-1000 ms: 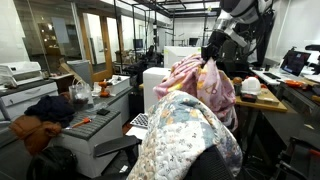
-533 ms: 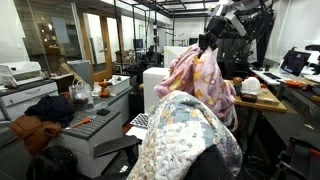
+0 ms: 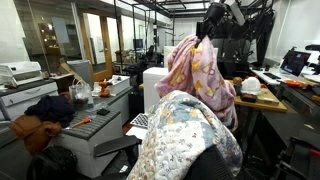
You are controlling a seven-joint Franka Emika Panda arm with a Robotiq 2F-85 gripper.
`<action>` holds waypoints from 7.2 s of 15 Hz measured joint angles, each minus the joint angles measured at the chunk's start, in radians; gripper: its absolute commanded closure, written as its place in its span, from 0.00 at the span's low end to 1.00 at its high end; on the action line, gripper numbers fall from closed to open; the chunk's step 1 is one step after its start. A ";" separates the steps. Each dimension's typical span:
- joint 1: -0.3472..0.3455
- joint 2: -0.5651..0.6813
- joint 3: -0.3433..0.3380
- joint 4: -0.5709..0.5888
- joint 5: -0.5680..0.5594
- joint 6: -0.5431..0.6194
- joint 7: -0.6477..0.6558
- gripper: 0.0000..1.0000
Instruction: Pick up the blanket and put it on the chair
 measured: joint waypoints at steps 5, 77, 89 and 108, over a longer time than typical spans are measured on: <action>0.035 -0.003 0.002 0.012 -0.002 0.000 0.042 0.98; 0.230 0.130 0.123 0.267 -0.081 -0.189 0.327 0.00; 0.057 -0.020 -0.039 -0.323 -0.128 0.160 0.525 0.00; -0.026 0.189 -0.165 -0.583 -0.128 0.493 1.274 0.00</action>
